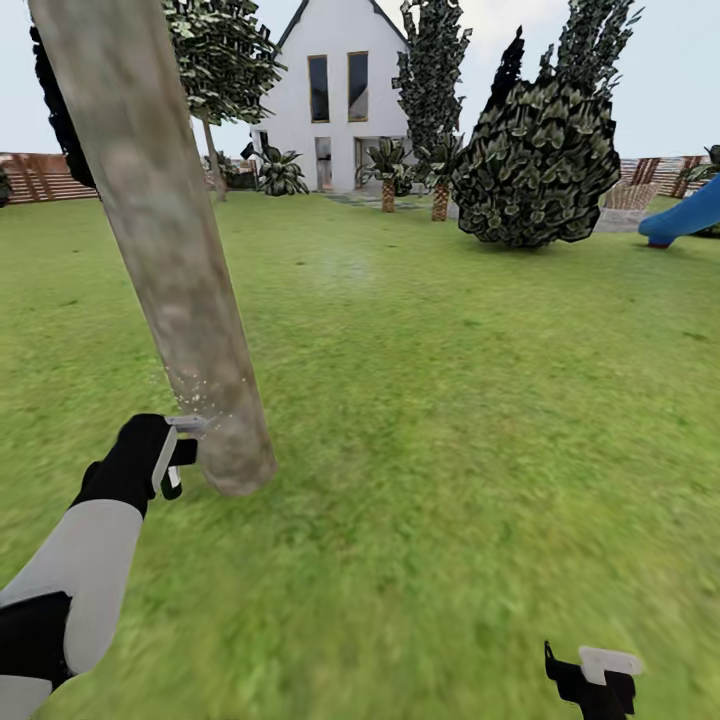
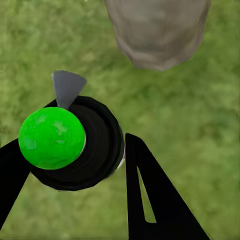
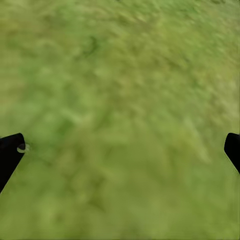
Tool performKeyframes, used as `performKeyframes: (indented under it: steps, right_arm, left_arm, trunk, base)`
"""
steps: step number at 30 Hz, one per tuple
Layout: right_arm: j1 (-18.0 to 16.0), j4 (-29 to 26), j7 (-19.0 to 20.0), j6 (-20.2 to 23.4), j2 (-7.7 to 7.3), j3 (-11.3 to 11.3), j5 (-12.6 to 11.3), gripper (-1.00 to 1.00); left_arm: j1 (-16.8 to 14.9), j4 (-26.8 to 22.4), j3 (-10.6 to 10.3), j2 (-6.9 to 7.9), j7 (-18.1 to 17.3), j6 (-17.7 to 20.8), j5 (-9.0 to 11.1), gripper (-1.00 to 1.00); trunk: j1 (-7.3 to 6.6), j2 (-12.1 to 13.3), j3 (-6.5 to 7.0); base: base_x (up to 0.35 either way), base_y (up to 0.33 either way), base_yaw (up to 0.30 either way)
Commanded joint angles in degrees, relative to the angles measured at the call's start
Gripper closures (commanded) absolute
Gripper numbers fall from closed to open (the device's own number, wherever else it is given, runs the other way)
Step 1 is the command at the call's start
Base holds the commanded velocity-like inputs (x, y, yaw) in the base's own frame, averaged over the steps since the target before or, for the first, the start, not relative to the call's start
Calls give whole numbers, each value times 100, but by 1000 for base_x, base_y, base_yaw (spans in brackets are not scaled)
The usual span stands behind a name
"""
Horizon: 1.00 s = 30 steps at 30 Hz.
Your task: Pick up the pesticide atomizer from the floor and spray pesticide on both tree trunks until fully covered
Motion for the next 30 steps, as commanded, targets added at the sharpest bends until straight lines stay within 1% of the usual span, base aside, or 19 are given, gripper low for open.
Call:
performKeyframes:
  steps: [1,6,24,30]
  right_arm:
    - [-6,10,-27,-22,-2,-36,60,-100]
    - [-6,10,-31,-22,-11,-39,60,-100]
    - [-6,10,-27,-22,-3,-28,60,-100]
    - [-6,10,-27,-22,-3,-28,60,-100]
  left_arm:
    - [-6,-8,10,-4,-2,22,-4,100]
    - [-40,-10,18,-4,9,23,-3,100]
    - [-37,-10,30,-20,18,19,1,100]
    - [-42,-10,35,-22,21,19,1,100]
  trunk:
    - [1,-1,-5]
    - [1,-1,-5]
    - [1,-1,-5]
    - [1,-1,-5]
  base:
    - [207,-148,11]
    - [180,-199,2]
    - [5,-272,0]
    - [14,-274,194]
